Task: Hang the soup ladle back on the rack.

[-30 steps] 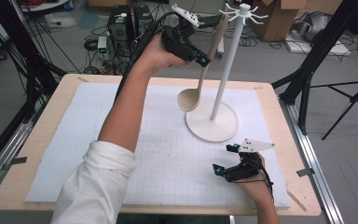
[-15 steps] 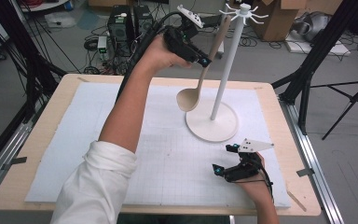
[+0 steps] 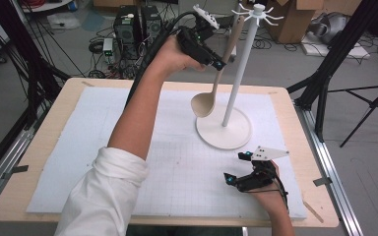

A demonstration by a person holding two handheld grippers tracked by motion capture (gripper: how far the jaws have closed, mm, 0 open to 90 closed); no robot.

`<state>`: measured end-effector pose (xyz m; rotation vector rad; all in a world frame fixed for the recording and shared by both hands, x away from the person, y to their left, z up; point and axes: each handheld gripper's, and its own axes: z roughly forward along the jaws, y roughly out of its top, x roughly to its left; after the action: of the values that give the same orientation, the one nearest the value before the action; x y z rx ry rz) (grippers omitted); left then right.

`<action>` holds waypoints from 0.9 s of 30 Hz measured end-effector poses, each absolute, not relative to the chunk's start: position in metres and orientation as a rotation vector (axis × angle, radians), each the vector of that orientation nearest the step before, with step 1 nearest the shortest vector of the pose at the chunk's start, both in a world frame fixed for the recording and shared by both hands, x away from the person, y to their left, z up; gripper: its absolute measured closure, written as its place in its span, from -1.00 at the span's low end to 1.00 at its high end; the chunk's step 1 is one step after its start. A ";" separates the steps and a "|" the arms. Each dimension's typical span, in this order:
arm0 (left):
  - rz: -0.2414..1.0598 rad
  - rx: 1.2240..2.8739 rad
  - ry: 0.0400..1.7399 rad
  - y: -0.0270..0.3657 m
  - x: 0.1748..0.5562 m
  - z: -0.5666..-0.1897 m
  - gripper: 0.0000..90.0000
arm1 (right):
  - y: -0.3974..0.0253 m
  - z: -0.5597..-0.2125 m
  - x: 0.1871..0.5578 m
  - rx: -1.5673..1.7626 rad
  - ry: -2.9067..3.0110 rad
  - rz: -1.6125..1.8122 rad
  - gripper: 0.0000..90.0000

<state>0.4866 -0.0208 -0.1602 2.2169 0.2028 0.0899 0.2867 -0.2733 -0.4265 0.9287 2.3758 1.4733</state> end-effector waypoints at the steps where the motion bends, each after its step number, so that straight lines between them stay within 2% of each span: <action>1: 0.096 2.221 0.199 -0.021 0.487 -0.160 0.69 | -0.273 -0.427 0.287 0.928 2.376 1.472 -0.99; 13: 0.091 2.239 0.223 -0.028 0.488 -0.161 0.69 | -0.273 -0.426 0.286 0.922 2.376 1.478 -0.99; 17: 0.134 2.246 0.239 -0.025 0.488 -0.162 0.67 | -0.273 -0.426 0.286 0.923 2.376 1.475 -0.99; 27: 0.116 2.209 0.276 -0.002 0.483 -0.160 0.36 | -0.270 -0.426 0.286 0.915 2.384 1.467 -0.99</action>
<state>0.4829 -0.0020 -0.1599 2.2089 0.2758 0.1163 0.2857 -0.2697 -0.4257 0.9151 2.3843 1.4673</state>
